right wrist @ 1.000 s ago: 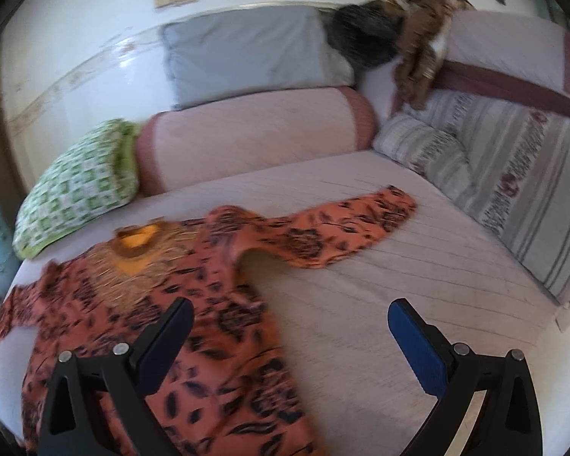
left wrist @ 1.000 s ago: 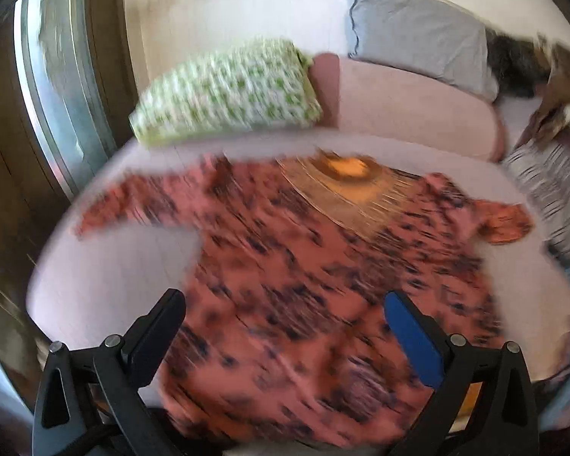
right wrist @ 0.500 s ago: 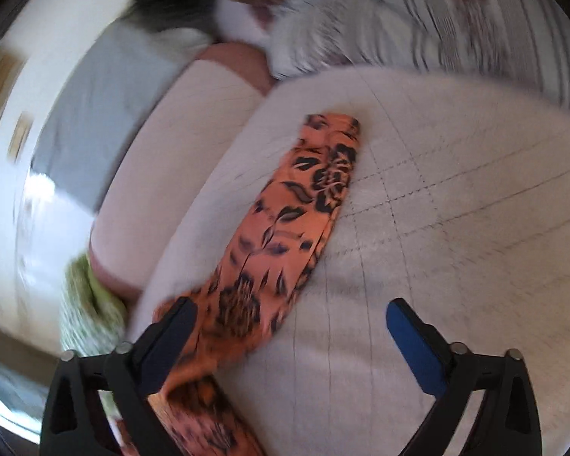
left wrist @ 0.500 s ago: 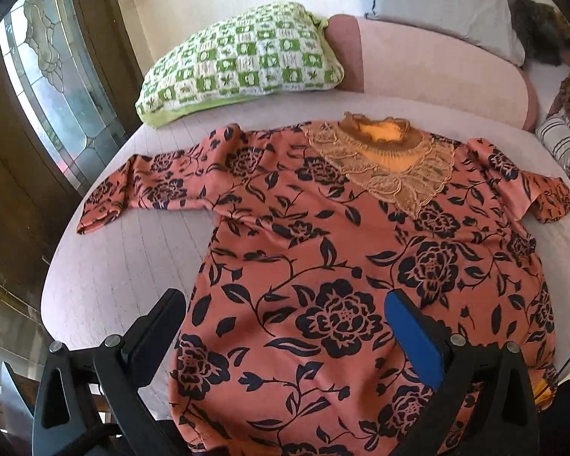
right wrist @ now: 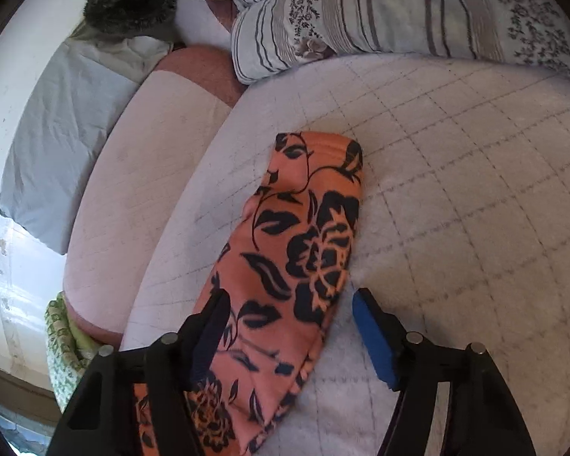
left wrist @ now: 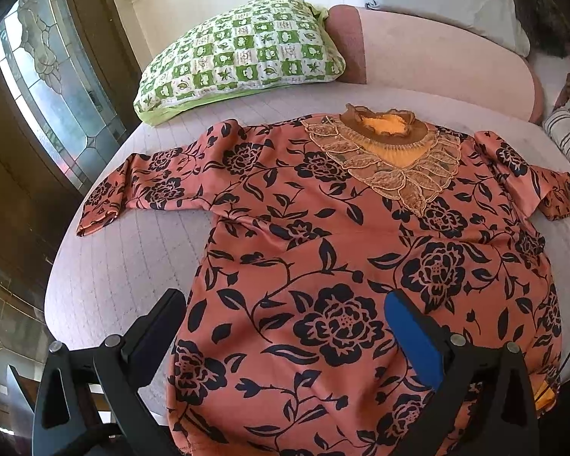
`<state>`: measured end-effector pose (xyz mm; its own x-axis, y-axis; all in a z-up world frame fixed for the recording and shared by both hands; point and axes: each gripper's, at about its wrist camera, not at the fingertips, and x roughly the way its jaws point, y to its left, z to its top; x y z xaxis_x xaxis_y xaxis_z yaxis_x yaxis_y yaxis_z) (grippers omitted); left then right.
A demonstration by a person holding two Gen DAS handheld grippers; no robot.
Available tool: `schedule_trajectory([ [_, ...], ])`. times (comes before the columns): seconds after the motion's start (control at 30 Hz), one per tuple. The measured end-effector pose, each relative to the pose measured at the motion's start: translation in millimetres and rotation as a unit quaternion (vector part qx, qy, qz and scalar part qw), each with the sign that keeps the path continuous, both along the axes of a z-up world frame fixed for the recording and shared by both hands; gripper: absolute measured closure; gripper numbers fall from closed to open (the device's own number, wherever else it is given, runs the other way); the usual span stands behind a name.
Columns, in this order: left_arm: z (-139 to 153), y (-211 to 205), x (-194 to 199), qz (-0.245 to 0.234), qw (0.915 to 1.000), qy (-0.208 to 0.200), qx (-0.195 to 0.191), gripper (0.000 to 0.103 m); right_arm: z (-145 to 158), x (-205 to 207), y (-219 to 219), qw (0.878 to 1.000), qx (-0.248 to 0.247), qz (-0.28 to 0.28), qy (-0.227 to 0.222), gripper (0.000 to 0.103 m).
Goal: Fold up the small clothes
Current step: 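Grasp the sleeve cuff nearest the right gripper and lift it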
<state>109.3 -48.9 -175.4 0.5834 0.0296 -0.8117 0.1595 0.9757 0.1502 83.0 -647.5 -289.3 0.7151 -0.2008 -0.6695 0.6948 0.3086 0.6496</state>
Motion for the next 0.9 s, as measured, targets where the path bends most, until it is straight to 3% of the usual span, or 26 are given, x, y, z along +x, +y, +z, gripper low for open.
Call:
schedule_trajectory([
  [0.03,0.5,-1.3,0.0,-0.001,1.0000,0.000,0.000,0.000,0.6,3.0,-2.4,1.000,-0.003,-0.002,-0.002,0.043],
  [0.07,1.1,-2.2,-0.4,-0.001,1.0000,-0.001,-0.001,0.000,-0.2,6.3,-5.0,1.000,-0.003,0.002,-0.008,0.072],
  [0.1,1.3,-2.9,-0.8,-0.001,1.0000,-0.001,-0.001,0.000,-3.4,10.0,-7.1,1.000,0.004,0.010,-0.010,0.086],
  [0.13,1.3,-3.2,-1.0,-0.001,1.0000,0.000,-0.002,0.000,-6.7,14.7,-9.8,1.000,0.011,0.012,-0.009,0.092],
  [0.27,1.5,0.2,-1.3,0.004,0.9999,0.003,-0.009,0.000,8.4,10.7,-2.6,0.999,-0.006,0.014,-0.032,0.095],
  [0.47,2.9,12.2,-4.4,0.012,0.9997,-0.002,-0.021,0.000,89.6,15.9,46.9,0.982,-0.042,0.076,-0.166,0.095],
  [0.6,4.6,28.1,-6.8,0.024,0.9993,-0.008,-0.027,0.000,136.9,44.7,125.5,0.957,-0.056,0.179,-0.219,0.095],
  [0.7,7.6,43.8,-9.3,0.038,0.9987,-0.014,-0.033,0.000,149.2,73.1,192.7,0.937,-0.043,0.258,-0.232,0.095],
  [0.9,10.2,69.2,-10.9,0.058,0.9977,-0.020,-0.030,0.000,128.9,137.7,324.3,0.893,0.023,0.399,-0.209,0.091],
])
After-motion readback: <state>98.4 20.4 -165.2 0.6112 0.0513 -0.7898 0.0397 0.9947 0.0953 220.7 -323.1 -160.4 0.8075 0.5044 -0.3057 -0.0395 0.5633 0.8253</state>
